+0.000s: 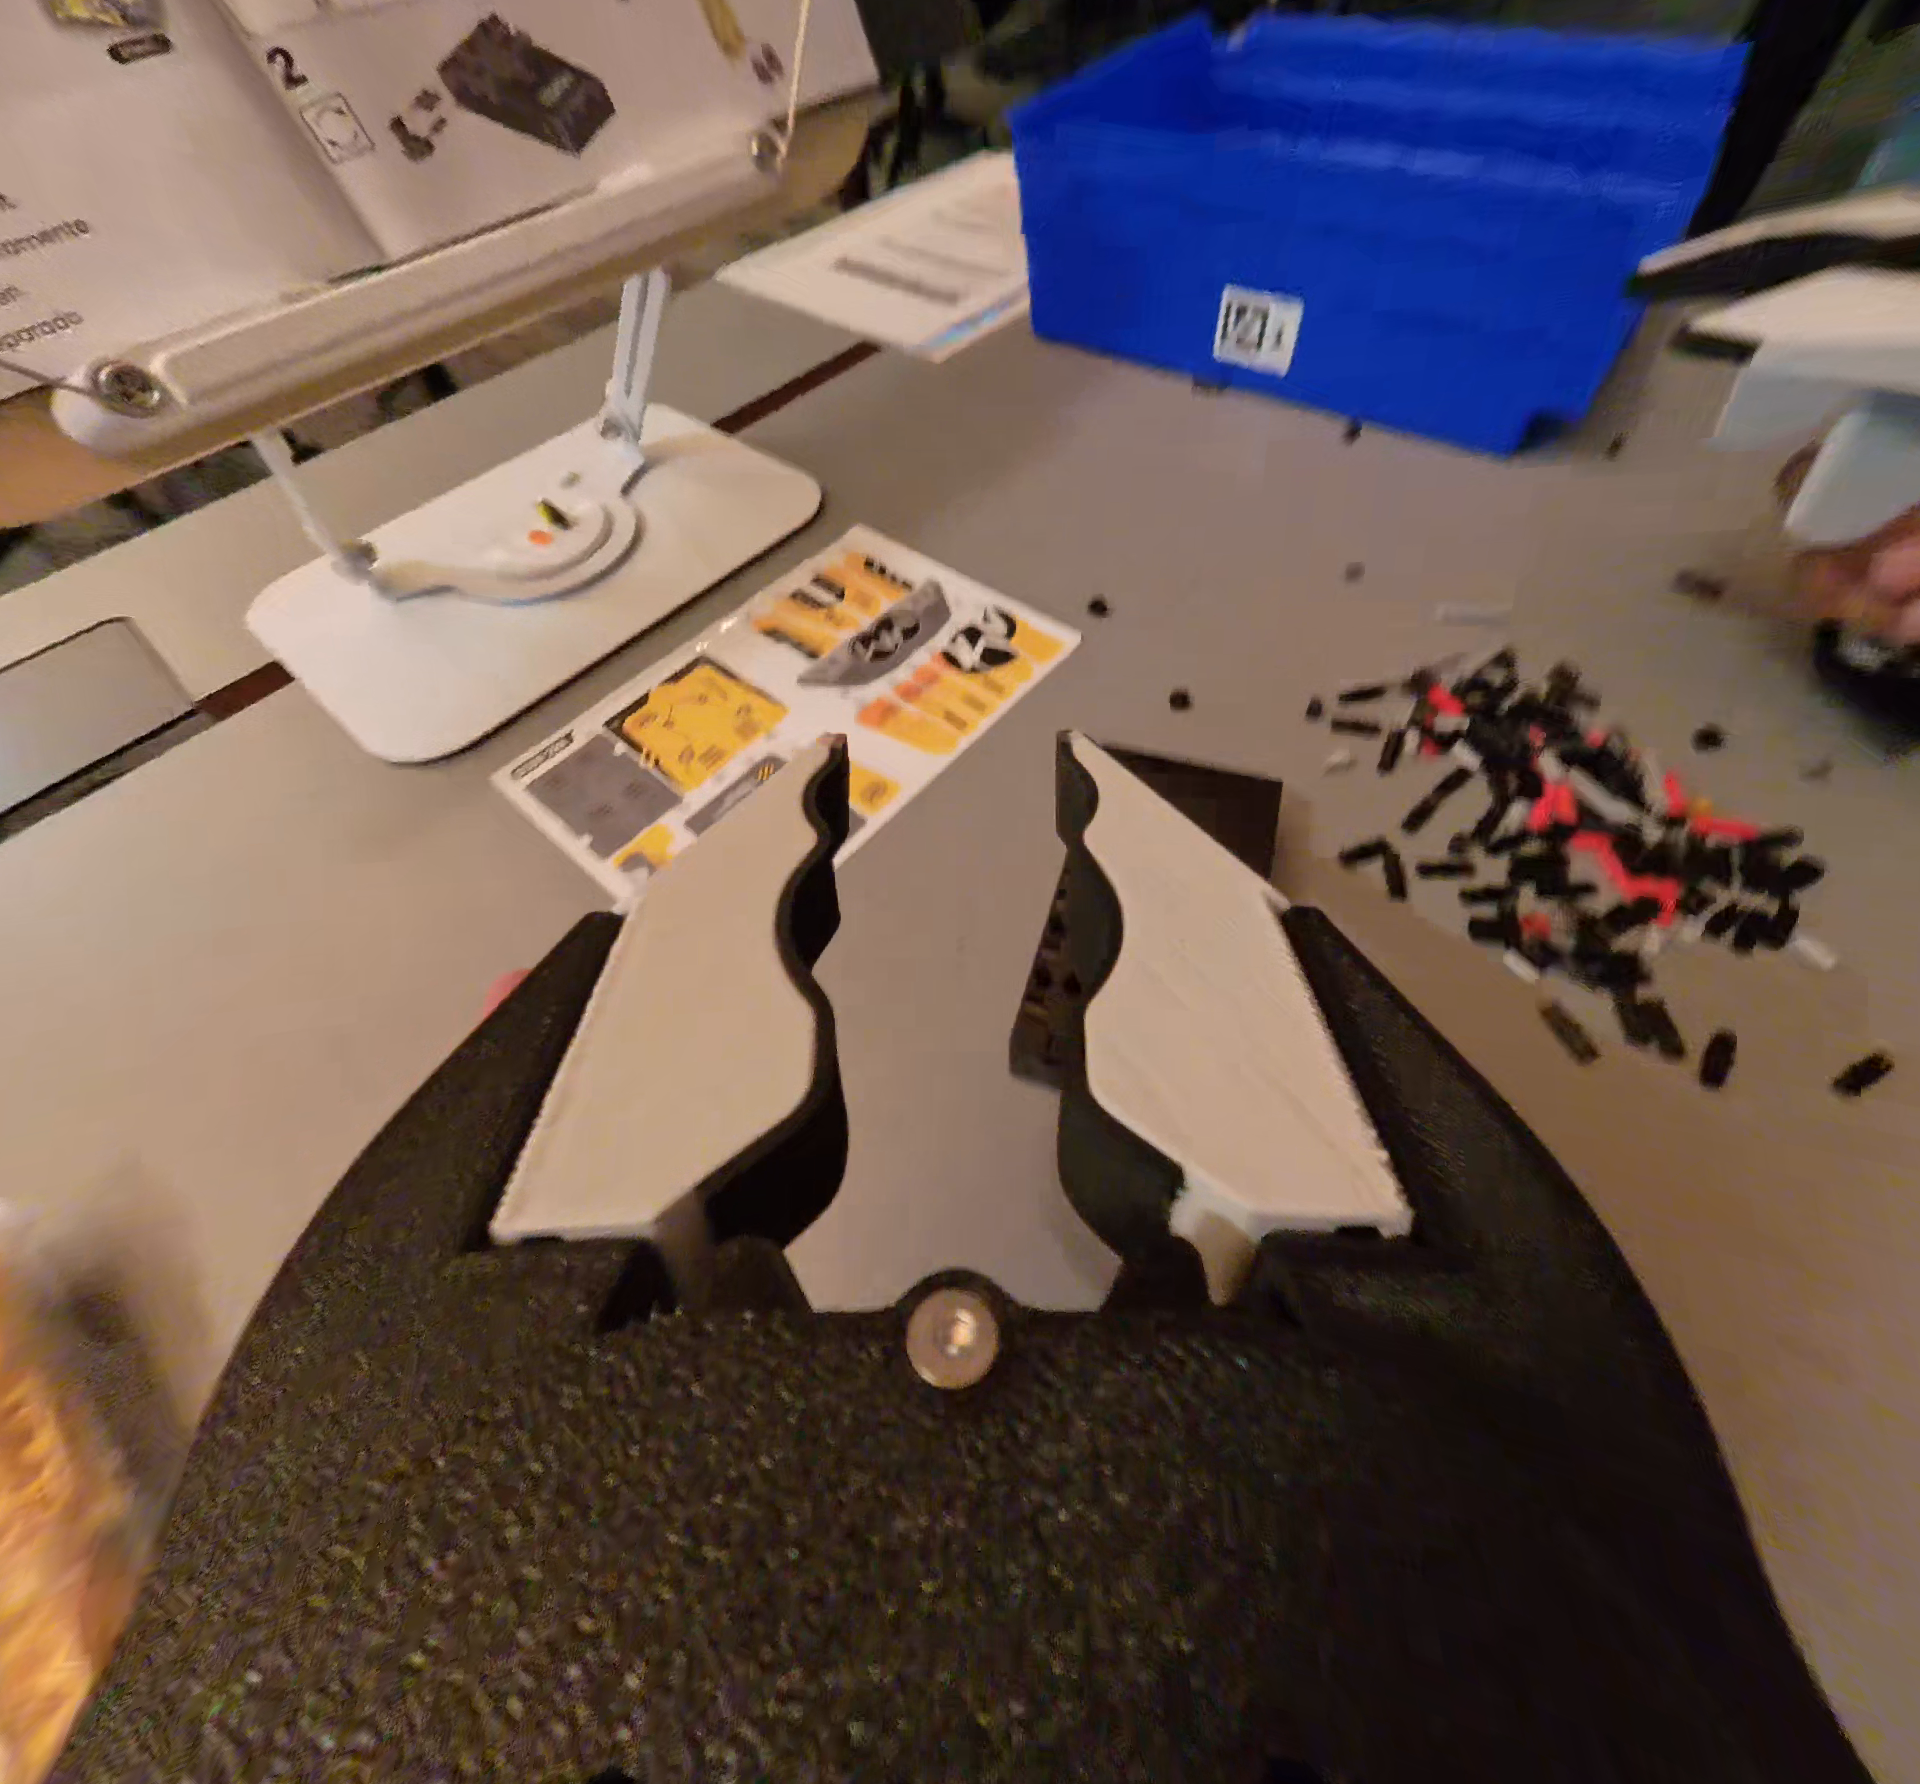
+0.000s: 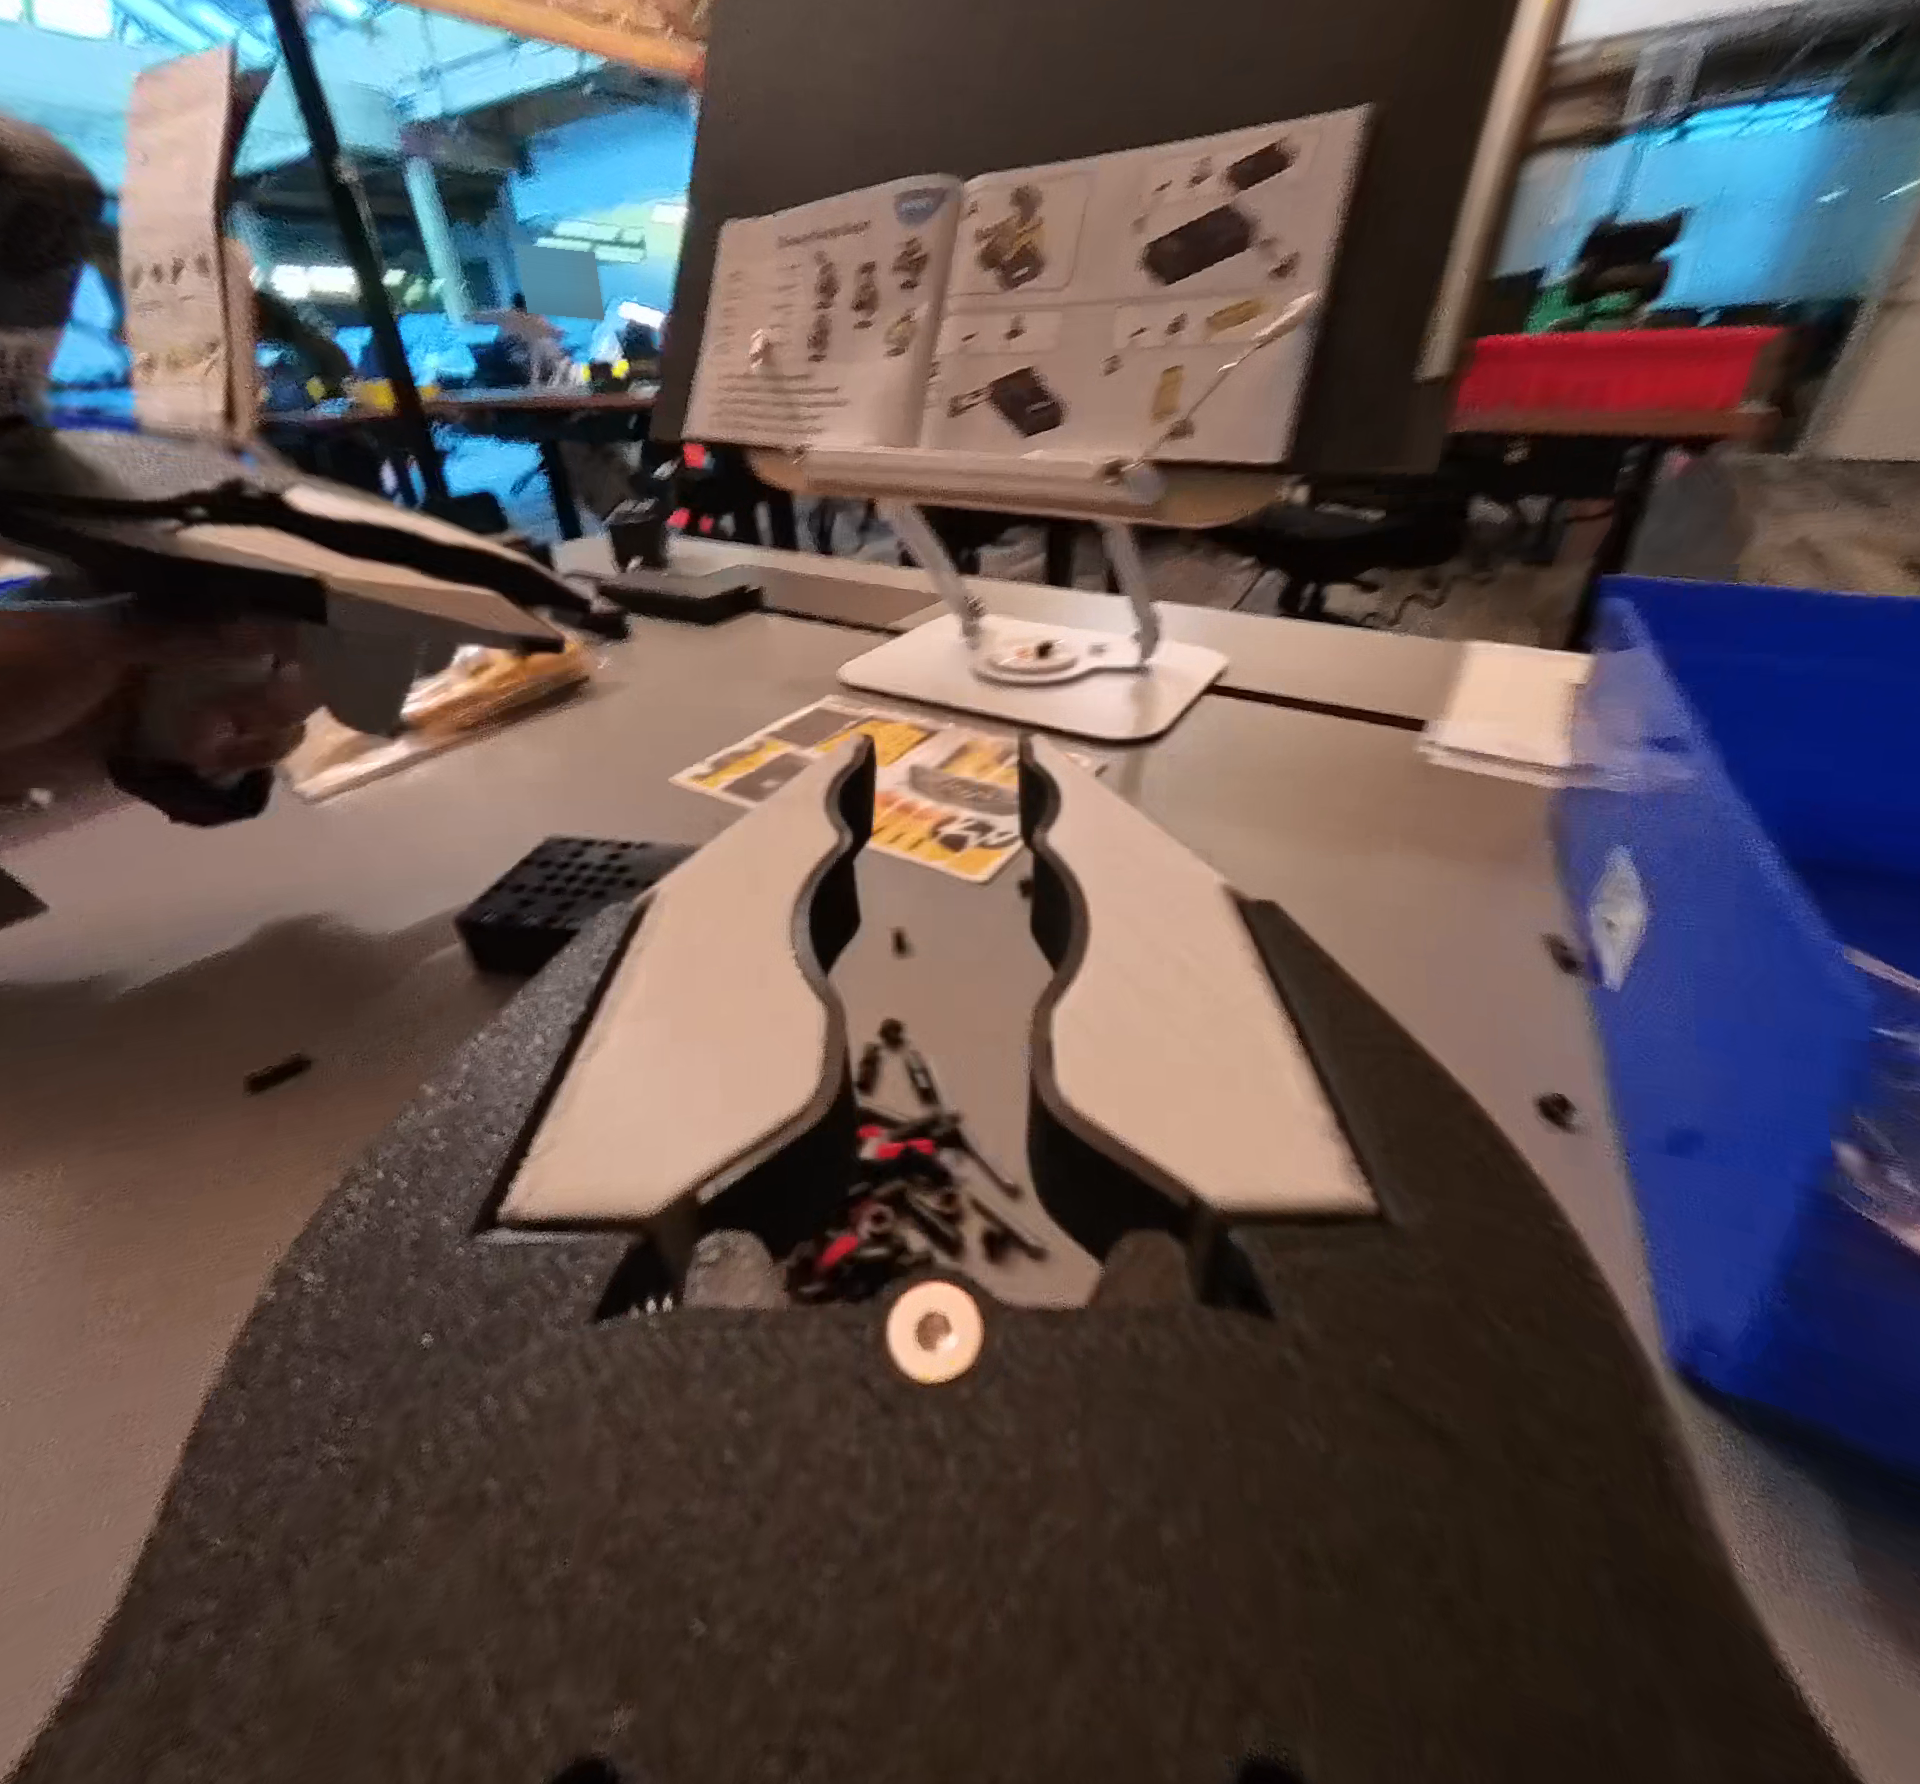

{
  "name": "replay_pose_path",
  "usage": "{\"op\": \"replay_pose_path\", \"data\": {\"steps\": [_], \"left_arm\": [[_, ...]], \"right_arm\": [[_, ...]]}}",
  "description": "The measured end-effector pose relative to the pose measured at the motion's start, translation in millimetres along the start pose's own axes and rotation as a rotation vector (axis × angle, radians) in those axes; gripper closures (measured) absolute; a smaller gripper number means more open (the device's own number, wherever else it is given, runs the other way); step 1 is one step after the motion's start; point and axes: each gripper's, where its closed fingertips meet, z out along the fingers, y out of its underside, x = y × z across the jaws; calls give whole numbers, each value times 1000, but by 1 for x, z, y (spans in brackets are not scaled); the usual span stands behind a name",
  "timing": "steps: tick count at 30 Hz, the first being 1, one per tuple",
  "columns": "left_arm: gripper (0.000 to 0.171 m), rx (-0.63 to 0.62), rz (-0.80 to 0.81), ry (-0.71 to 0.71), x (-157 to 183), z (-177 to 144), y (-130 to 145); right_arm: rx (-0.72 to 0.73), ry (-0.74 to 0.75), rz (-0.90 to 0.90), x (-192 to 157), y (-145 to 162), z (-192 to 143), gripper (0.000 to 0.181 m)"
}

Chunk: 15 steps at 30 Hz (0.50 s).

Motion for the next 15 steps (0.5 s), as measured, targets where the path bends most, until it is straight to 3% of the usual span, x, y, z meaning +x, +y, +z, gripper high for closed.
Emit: {"op": "replay_pose_path", "data": {"steps": [4, 8, 13, 15], "left_arm": [[132, 95, -45, -22, -24, 5, 2], [132, 113, 6, -27, -30, -13, 11], [132, 141, -111, 64, -18, -22, 12], [133, 122, -112, 54, -19, -21, 16]], "right_arm": [[74, 89, 72, 35, -4, -25, 154], [81, 253, 17, 62, 1, -36, 154], [61, 272, 101, 72, 8, -36, 153], [49, 259, 159, 76, 12, -35, 143]]}}
